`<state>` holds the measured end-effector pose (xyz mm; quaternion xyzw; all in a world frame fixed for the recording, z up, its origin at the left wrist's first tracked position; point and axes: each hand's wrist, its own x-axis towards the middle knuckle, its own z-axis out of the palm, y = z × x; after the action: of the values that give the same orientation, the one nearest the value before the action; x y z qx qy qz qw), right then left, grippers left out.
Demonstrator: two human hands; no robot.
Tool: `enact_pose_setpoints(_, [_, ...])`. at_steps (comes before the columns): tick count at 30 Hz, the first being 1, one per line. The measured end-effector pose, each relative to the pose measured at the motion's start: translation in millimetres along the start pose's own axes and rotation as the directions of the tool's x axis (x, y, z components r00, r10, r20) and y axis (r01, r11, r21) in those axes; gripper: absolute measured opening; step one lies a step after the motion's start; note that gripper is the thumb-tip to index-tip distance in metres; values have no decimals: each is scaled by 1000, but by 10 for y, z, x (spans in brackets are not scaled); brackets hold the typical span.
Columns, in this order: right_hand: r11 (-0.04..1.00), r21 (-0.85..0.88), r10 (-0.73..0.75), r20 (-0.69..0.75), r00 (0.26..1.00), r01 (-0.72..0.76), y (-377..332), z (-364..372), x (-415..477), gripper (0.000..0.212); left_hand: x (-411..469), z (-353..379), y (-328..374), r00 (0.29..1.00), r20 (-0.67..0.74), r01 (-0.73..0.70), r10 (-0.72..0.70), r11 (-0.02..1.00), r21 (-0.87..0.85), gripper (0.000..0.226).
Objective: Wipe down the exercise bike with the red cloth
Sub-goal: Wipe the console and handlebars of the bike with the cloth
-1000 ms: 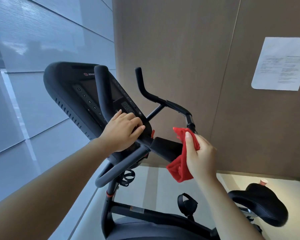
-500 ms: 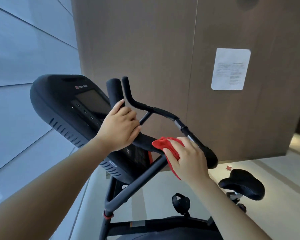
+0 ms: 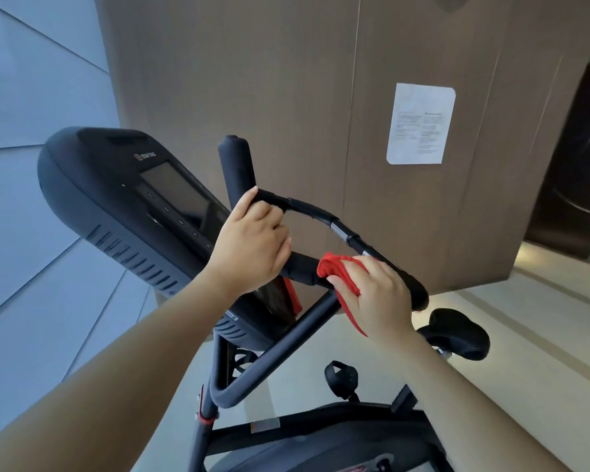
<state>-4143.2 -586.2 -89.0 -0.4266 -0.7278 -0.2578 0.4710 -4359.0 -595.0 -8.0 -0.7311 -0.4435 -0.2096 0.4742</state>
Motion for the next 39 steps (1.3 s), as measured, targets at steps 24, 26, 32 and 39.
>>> enact_pose_setpoints(24, [897,420,170,-38,985,-138,797,-151,-282,33,81,-27,223,984,57,165,-169,984,64,43])
enact_pose_setpoints(26, [862,485,200,-61,978,-146,749,-161,-206,35,147,-10,426,975,148,162,-165,986,32,48])
enact_pose_setpoints(32, [927,372,-22,-62,998,43,812,-81,-329,37,262,203,926,949,252,212,-187,975,-72,62])
enact_pose_setpoints(39, [912,402,-52,-93,994,85,1083,-19,-477,46,246,214,929,966,170,207,-195,977,-58,57])
